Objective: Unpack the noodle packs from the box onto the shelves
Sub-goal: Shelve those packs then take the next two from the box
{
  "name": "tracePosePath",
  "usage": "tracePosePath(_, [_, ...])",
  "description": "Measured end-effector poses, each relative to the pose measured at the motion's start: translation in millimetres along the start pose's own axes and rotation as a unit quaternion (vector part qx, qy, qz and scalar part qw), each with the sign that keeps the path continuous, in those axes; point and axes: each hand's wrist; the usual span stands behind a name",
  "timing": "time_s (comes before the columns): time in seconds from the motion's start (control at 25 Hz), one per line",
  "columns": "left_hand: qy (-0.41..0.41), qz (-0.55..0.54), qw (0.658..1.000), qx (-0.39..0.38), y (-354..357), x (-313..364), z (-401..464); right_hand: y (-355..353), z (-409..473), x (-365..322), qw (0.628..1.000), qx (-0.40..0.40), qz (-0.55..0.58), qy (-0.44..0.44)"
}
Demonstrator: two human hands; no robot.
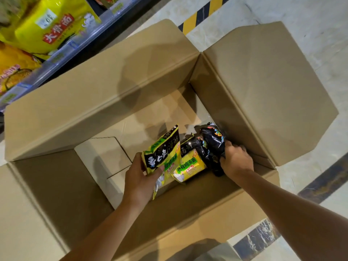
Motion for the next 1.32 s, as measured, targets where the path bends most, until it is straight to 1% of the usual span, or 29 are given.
tracePosePath(0.16, [0.029,0.007,1.0,0.01,-25.3,27.7,-21.9,-34.3,-31.4,-5.3,0.994,0.087,0.06,-0.026])
tracePosePath(0.28, [0.049,-0.008,0.999,0.002,-54.7,63.1,-47.2,-71.5,-68.9,-13.7,0.974,0.172,0.127,-0.076])
tracePosePath(0.4, [0.09,-0.002,0.996,0.006,-97.2,110.9,-78.4,-117.3,-121.0,-26.7,0.931,0.243,0.252,-0.1])
tracePosePath(0.48, [0.121,-0.003,0.992,0.025,-131.5,151.8,-105.1,-154.7,-162.5,-39.4,0.894,0.266,0.346,-0.103])
tracePosePath(0.64, [0.159,-0.015,0.987,0.026,-209.2,237.9,-176.1,-243.0,-261.4,-65.2,0.823,0.27,0.479,-0.139])
tracePosePath(0.76, [0.209,-0.013,0.977,0.043,-277.0,309.4,-255.5,-315.4,-355.8,-81.4,0.786,0.286,0.526,-0.156])
tracePosePath(0.84, [0.224,-0.026,0.973,0.049,-314.7,349.3,-307.3,-356.8,-415.2,-87.4,0.762,0.291,0.558,-0.155])
tracePosePath(0.92, [0.252,-0.04,0.965,0.061,-348.6,381.9,-358.2,-393.7,-472.6,-92.9,0.749,0.294,0.568,-0.173])
tracePosePath(1.04, [0.246,-0.101,0.961,0.073,-399.8,415.9,-434.8,-439.2,-563.2,-103.9,0.724,0.286,0.589,-0.217])
tracePosePath(1.08, [0.26,-0.109,0.956,0.075,-413.7,421.5,-457.4,-450.3,-590.7,-106.2,0.719,0.283,0.591,-0.231])
tracePosePath(1.2, [0.282,-0.122,0.949,0.069,-440.5,443.3,-524.4,-469.8,-647.4,-113.1,0.709,0.277,0.596,-0.254])
tracePosePath(1.32, [0.311,-0.129,0.937,0.098,-461.5,449.2,-583.1,-484.8,-697.1,-121.5,0.706,0.269,0.592,-0.281])
Point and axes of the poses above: each hand's wrist, its own z-axis towards the middle knuckle, its own y-axis out of the palm, x = y × z, and after that the axes turned 5 degrees about -z, right-handed
